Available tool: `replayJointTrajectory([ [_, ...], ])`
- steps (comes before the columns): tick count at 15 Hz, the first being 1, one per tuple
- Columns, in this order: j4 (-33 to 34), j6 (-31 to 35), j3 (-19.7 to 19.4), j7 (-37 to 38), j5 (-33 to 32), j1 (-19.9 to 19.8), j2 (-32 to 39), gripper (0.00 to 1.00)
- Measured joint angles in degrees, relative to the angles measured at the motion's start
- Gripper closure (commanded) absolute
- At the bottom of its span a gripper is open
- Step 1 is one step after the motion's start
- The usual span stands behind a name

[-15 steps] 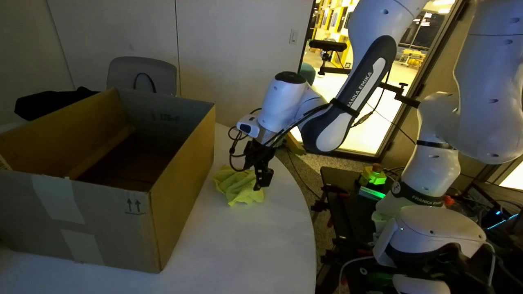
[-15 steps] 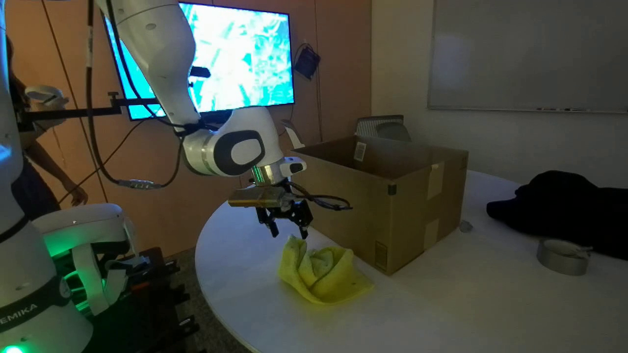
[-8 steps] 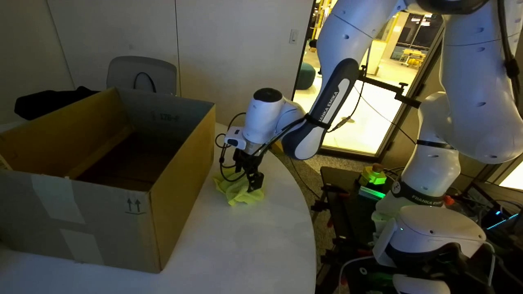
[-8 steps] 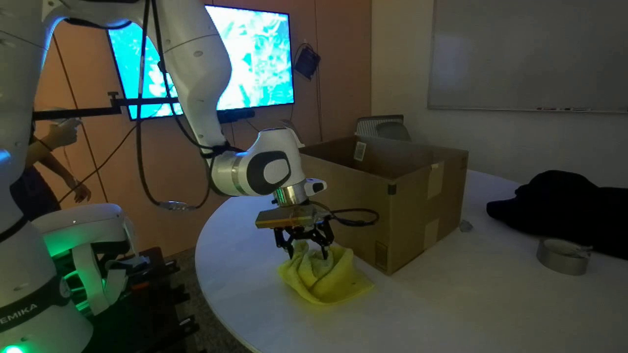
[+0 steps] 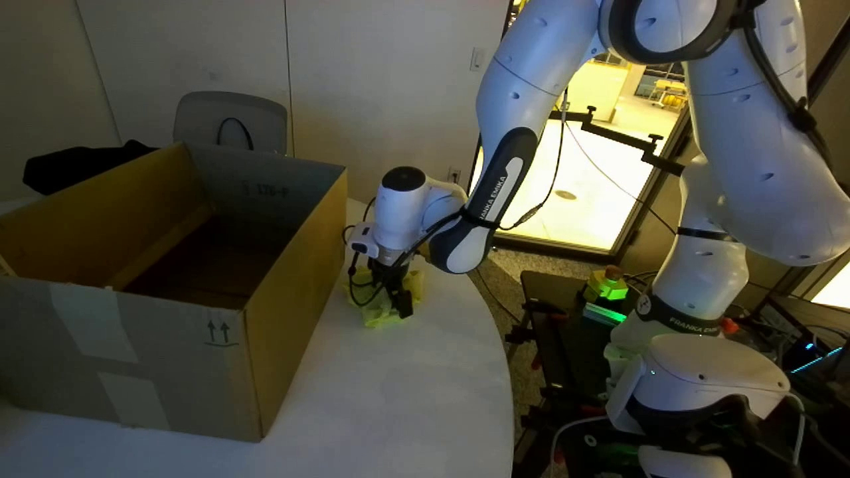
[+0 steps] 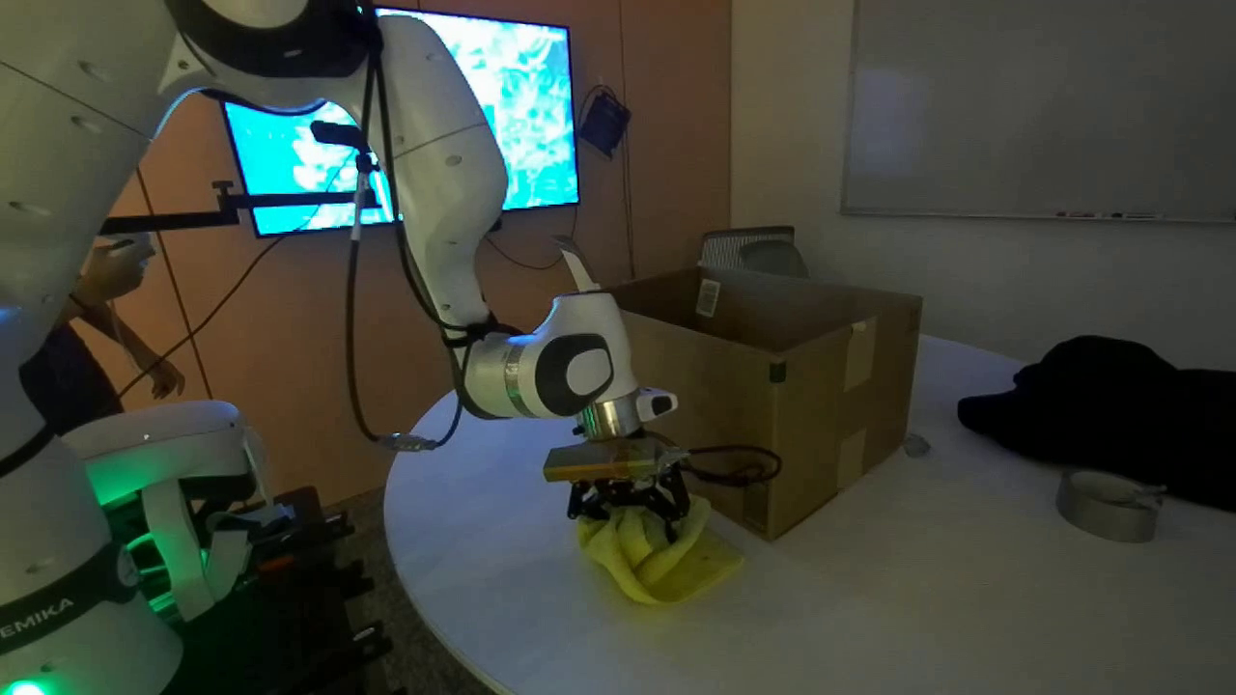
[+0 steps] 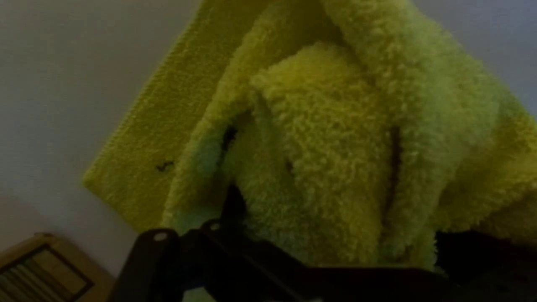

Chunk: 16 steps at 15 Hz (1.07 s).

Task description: Put the marker on the cloth, fold it and then put it in the box

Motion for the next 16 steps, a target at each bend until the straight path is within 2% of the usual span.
replayJointTrajectory([
  [5,3.5,-7.9,5.5,-3.8,3.5,-5.6,0.1,0.63],
  [10,4.1,-9.8,8.4,-6.3,6.1,-9.3,-0.2,0.97],
  [16,2.4,-9.9,9.7,-6.1,11.3,-10.8,-2.4,1.0],
])
